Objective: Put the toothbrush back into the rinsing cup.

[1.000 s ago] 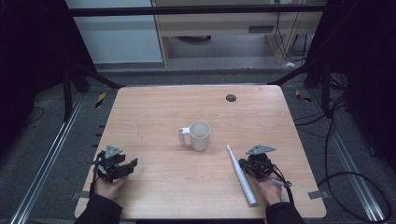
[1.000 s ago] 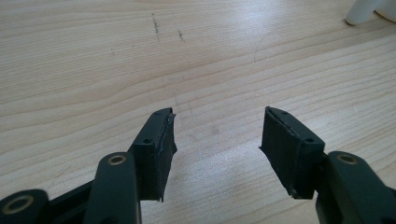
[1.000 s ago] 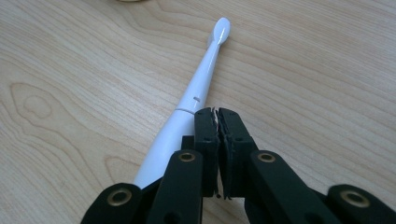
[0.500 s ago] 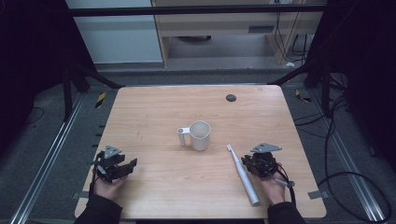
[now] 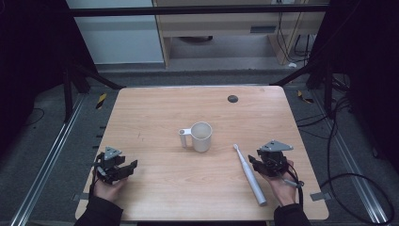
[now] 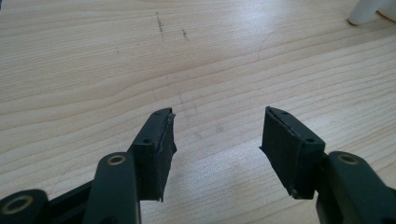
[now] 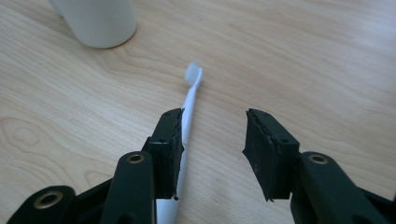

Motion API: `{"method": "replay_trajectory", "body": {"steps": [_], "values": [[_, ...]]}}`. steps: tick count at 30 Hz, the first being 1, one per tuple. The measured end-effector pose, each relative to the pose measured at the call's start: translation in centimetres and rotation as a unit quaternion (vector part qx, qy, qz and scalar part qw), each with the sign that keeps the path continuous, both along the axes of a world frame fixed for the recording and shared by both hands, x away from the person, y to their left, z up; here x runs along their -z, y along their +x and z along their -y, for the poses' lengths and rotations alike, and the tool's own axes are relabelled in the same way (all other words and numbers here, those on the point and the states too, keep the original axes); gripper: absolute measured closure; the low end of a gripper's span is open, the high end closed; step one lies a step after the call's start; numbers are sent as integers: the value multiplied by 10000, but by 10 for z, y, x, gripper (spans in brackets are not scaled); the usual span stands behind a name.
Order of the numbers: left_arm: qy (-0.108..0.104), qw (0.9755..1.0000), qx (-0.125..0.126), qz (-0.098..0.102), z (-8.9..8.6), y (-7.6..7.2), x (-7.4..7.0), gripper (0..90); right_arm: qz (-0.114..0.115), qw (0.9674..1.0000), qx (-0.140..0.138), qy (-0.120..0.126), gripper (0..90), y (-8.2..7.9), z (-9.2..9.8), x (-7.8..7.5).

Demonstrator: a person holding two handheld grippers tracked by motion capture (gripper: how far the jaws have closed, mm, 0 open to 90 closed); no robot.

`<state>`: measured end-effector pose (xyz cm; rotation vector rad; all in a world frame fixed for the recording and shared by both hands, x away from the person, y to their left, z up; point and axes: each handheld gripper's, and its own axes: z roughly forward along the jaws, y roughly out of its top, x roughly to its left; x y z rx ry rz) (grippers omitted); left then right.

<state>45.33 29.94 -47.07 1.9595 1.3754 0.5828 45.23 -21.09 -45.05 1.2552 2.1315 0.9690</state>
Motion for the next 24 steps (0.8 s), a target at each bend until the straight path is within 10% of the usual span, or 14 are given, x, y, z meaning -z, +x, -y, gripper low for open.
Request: {"method": "replay_trajectory", "body": {"steps": [24], "values": [[26,10000,25,-57,-1,1,1,423,-594,9967,-367,-404,499,4,-19,-11]]}}
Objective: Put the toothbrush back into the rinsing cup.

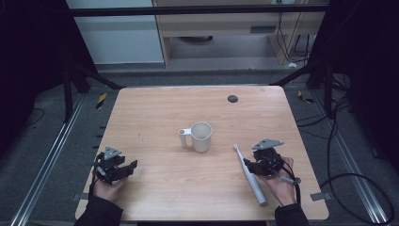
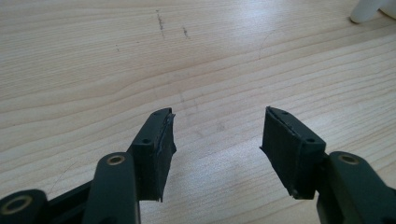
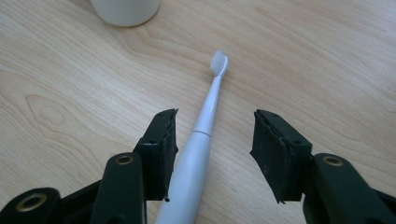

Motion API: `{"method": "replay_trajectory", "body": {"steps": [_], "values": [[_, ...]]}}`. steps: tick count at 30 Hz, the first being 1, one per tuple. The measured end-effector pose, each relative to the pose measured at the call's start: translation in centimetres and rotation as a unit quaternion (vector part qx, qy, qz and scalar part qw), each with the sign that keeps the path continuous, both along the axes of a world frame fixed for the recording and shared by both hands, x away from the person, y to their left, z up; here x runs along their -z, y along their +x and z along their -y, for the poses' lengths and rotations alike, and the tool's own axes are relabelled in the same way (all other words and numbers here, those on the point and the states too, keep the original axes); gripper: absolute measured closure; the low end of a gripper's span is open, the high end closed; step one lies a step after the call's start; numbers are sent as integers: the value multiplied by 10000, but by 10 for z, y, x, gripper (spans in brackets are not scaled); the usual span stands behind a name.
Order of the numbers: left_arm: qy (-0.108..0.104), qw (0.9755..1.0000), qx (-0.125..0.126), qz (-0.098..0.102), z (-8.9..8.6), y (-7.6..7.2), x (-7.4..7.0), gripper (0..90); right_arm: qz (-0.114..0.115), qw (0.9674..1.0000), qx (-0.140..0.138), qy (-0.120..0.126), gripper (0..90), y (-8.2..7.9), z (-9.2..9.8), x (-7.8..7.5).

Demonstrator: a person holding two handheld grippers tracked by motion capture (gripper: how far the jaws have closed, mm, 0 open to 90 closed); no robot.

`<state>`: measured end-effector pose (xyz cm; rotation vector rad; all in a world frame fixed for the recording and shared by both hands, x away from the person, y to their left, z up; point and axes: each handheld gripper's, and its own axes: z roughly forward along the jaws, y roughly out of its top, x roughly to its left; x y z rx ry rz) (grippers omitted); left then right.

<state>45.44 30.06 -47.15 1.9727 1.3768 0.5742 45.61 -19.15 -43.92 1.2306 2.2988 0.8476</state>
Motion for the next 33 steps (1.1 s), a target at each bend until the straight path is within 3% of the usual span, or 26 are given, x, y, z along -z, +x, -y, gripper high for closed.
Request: {"method": "replay_trajectory", "body": {"steps": [5,8,10,18,22,33], "values": [[-21,10000,-15,6,0,0,0,423,-306,9995,0,-95,523,6,-8,3],[-15,10000,-8,-7,-1,0,0,423,-432,9987,48,-265,497,9,-12,5],[-12,10000,-8,-9,-1,0,0,422,-480,9981,51,-390,532,11,-15,7],[-11,10000,-4,-17,-1,0,0,422,-656,9971,56,-372,587,14,-18,10],[-25,10000,-15,-26,0,0,1,420,-845,9953,162,-448,566,17,-21,13],[-20,10000,9,-49,0,1,1,419,-1085,9926,344,-417,540,18,-19,20]]}}
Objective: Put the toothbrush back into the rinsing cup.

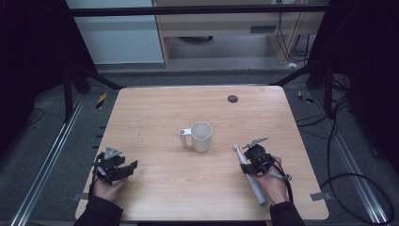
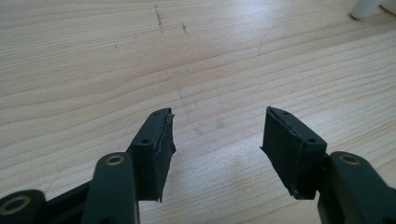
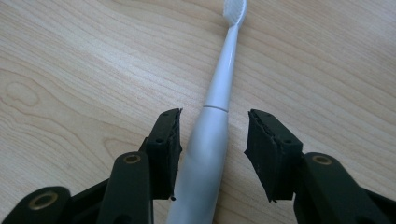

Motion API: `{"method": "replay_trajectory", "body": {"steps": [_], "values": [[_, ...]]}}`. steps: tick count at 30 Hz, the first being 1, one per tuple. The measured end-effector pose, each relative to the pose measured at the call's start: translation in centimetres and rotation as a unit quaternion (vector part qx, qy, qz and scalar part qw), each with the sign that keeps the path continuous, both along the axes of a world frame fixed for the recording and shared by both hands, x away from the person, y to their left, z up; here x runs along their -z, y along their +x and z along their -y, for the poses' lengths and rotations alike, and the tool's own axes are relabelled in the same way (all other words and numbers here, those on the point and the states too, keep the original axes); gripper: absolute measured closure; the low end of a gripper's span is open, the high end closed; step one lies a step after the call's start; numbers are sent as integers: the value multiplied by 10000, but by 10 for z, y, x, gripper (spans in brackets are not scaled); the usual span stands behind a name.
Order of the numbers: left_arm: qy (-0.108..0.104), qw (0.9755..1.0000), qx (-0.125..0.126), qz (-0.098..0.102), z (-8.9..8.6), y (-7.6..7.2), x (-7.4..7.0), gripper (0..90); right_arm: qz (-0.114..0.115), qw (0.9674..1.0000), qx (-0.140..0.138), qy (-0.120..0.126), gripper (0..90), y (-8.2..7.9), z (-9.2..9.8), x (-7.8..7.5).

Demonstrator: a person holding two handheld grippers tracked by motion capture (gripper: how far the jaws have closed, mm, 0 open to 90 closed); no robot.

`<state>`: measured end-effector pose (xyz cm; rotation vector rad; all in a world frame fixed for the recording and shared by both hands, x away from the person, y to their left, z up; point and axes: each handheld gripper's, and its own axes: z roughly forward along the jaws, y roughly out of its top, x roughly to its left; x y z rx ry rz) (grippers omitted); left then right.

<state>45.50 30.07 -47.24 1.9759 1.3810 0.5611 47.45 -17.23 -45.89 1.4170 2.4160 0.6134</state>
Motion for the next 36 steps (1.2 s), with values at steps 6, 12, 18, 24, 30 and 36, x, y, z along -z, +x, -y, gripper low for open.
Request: {"method": "replay_trajectory", "body": {"steps": [6,12,18,24,30,36], "values": [[26,10000,16,-28,0,0,0,419,-134,9999,25,2,545,2,-1,7],[11,10000,10,-35,0,0,1,419,-198,9998,30,-21,548,3,-2,10],[13,10000,22,-57,1,1,1,418,-278,9996,68,-54,563,4,-2,13],[31,10000,33,-76,0,1,1,418,-363,9993,103,-75,591,5,-3,14],[36,10000,35,-82,0,1,1,418,-399,9991,78,-70,637,5,-3,15],[44,9999,42,-92,1,1,2,418,-487,9987,96,-63,668,5,-4,14]]}}
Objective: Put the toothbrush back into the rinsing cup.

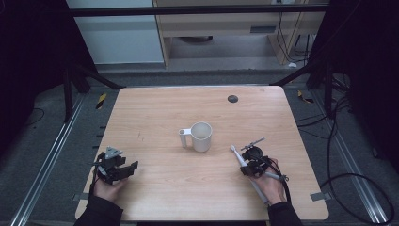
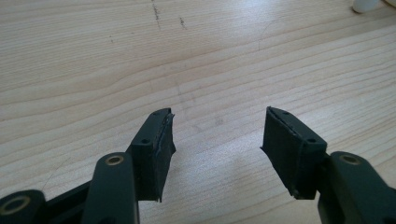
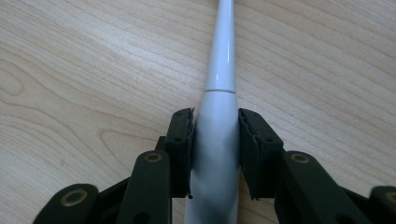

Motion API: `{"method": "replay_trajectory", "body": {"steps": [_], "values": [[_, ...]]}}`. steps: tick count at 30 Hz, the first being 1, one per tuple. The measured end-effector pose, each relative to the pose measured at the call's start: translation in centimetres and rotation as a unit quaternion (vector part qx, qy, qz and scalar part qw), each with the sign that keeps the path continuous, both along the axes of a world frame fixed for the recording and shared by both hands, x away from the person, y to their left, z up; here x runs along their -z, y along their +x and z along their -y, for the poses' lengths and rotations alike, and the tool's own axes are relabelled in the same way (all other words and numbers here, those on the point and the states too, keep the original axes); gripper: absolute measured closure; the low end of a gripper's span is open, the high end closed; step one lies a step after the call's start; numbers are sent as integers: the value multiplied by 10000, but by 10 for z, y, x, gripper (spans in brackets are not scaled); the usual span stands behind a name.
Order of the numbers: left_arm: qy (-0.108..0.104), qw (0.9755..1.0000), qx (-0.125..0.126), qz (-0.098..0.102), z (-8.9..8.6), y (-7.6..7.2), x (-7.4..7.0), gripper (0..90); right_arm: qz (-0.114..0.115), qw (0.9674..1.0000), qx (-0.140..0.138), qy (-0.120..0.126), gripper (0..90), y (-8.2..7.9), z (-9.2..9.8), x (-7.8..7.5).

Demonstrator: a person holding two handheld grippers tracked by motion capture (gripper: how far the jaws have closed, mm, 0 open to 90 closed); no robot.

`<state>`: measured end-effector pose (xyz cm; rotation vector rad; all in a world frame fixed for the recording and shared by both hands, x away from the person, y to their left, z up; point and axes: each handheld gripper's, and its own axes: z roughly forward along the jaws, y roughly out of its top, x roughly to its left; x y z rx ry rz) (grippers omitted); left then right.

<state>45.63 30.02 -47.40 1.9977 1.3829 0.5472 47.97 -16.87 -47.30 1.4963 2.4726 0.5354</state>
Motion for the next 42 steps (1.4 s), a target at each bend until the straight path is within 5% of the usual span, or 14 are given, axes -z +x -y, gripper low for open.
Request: {"method": "replay_trajectory", "body": {"steps": [10,24,33,42], "values": [[-8,10000,-4,4,0,0,0,418,-34,10000,-4,35,676,-1,2,-3],[-11,10000,-1,7,0,0,-1,419,267,9991,3,327,679,-7,11,-22],[-13,10000,-3,6,0,0,-1,418,672,9960,10,589,679,-15,15,-39],[-13,10000,-2,13,0,0,0,419,1241,9891,41,796,681,-26,20,-63]]}}
